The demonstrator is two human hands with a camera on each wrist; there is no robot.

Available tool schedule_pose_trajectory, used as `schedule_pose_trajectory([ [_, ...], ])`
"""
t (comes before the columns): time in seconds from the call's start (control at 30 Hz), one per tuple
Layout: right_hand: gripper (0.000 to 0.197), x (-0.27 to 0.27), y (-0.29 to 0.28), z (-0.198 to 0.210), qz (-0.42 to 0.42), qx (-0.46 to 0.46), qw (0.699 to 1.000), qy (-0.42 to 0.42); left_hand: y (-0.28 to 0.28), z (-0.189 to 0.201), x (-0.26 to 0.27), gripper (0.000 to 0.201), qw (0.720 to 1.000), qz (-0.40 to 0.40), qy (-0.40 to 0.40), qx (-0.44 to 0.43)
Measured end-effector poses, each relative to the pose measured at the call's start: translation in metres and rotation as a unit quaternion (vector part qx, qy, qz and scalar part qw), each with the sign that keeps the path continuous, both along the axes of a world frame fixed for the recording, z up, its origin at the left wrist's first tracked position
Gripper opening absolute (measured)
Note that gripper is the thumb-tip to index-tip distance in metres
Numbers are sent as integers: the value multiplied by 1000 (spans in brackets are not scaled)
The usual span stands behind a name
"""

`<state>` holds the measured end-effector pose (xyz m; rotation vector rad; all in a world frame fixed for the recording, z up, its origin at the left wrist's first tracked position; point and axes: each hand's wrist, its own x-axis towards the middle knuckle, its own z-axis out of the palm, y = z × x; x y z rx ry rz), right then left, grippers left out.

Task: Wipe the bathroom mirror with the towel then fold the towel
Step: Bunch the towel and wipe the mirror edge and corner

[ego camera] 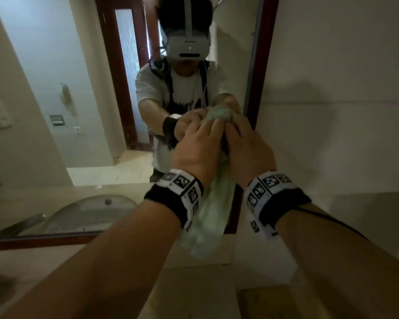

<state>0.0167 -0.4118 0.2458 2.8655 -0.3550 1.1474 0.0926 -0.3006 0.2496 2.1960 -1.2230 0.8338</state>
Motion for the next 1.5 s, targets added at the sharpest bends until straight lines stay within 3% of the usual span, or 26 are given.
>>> schedule_pose_trajectory([
  [0.13, 45, -5, -8, -89, -12, 23, 997, 73, 0, -88, -3, 51, 998, -10, 27, 52],
  [0.27, 55, -9, -7, -157, -19, 66, 985, 156, 3, -155, -3, 55, 991, -5, 72, 112],
  [0.47, 41, -13, 0, -204, -24, 127, 964, 233, 5, -228, 3, 41, 992, -36, 79, 94],
  [0.53, 40, -15, 4, -215, -34, 143, 942, 301, 10, -245, 0, 49, 979, -31, 132, 153],
  [0.63, 37, -19, 8, -223, -47, 163, 915, 366, 16, -257, -9, 48, 954, -21, 171, 245],
  [0.7, 39, -23, 8, -220, -50, 177, 892, 413, 22, -264, -11, 35, 924, -13, 279, 260],
  [0.8, 35, -33, 4, -210, -49, 183, 879, 438, 44, -259, -17, 20, 834, -34, 542, 98],
  [0.87, 30, -37, 7, -197, -21, 215, 877, 428, 59, -250, -20, 23, 792, -28, 609, 19],
  [0.9, 30, -37, 10, -189, -15, 255, 873, 415, 67, -241, -22, 22, 792, -18, 610, 5],
  [0.97, 34, -39, 21, -170, -27, 348, 856, 381, 84, -226, -24, 13, 836, 18, 547, 25],
  [1.03, 34, -41, 29, -162, -12, 396, 855, 333, 99, -209, -27, 25, 877, 31, 476, 60],
  [1.13, 26, -41, 47, -155, 25, 429, 854, 293, 131, -185, -48, 39, 860, -79, 502, 43],
  [1.23, 29, -46, 75, -154, 32, 562, 793, 234, 164, -172, -72, 69, 866, -65, 492, 62],
  [1.33, 35, -49, 106, -162, 39, 671, 717, 184, 188, -173, -91, 68, 839, -73, 538, 33],
  [1.4, 42, -50, 125, -166, 37, 760, 634, 135, 204, -175, -98, 71, 828, -21, 559, 33],
  [1.5, 22, -53, 147, -160, 56, 778, 616, 107, 218, -184, -104, 91, 829, 102, 549, 18],
])
